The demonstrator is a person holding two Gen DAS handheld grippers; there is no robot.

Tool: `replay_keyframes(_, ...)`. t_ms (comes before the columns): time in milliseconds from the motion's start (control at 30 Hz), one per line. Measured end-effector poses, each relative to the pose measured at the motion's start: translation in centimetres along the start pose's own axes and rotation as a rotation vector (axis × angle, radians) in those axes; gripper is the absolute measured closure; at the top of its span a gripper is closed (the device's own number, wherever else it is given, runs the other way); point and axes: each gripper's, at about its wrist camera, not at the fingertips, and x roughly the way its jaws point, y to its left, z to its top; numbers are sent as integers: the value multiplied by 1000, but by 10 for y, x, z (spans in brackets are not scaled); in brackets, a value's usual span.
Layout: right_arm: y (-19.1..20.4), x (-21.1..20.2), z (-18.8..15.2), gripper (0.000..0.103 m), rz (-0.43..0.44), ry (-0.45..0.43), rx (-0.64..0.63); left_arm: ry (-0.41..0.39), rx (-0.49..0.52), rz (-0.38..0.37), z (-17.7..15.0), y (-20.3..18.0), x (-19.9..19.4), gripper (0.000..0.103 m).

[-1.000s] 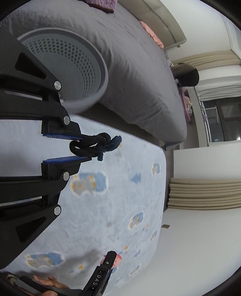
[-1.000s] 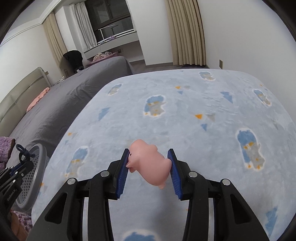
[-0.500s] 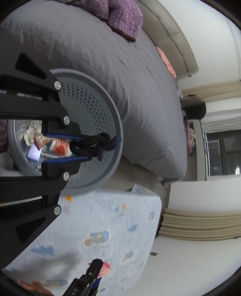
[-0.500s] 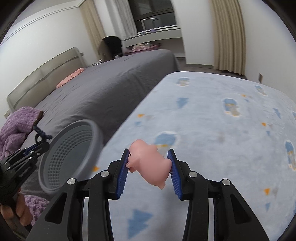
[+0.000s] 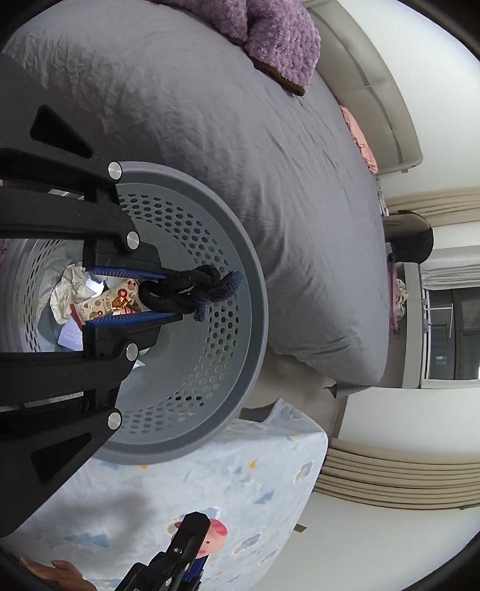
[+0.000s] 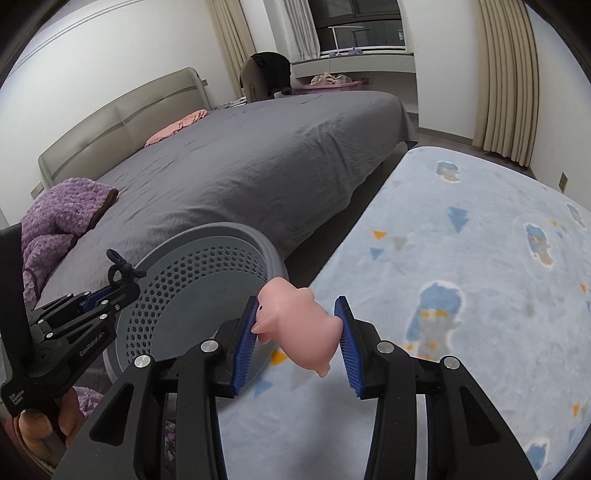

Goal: Collect trash

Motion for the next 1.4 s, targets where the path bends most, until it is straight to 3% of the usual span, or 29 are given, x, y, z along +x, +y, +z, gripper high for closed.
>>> replay_keyframes(567,48,49,13,63,67,48,-88,65,-45,48,-3,28,27,86)
replay_keyframes(1000,57,56,17,63,92,58,-111,82,-63,53,-3,34,30,75)
replay_keyframes(1100,57,55,17,62,89,53,-112,89,-67,53,-3,34,31,65)
replay_keyframes(1167,56,54,18,61,84,48,-111,87,-72,59,-3,35,30,45)
replay_keyframes(1200,56,52,18,50,80,39,-106,81,-77,62,-3,36,29,38)
replay_keyframes(1233,55,51,18,44,84,33,-101,74,-79,64,-3,37,28,39)
replay_keyframes(1400,53,50,18,44,78,32,-100,90,-87,70,-3,39,31,39)
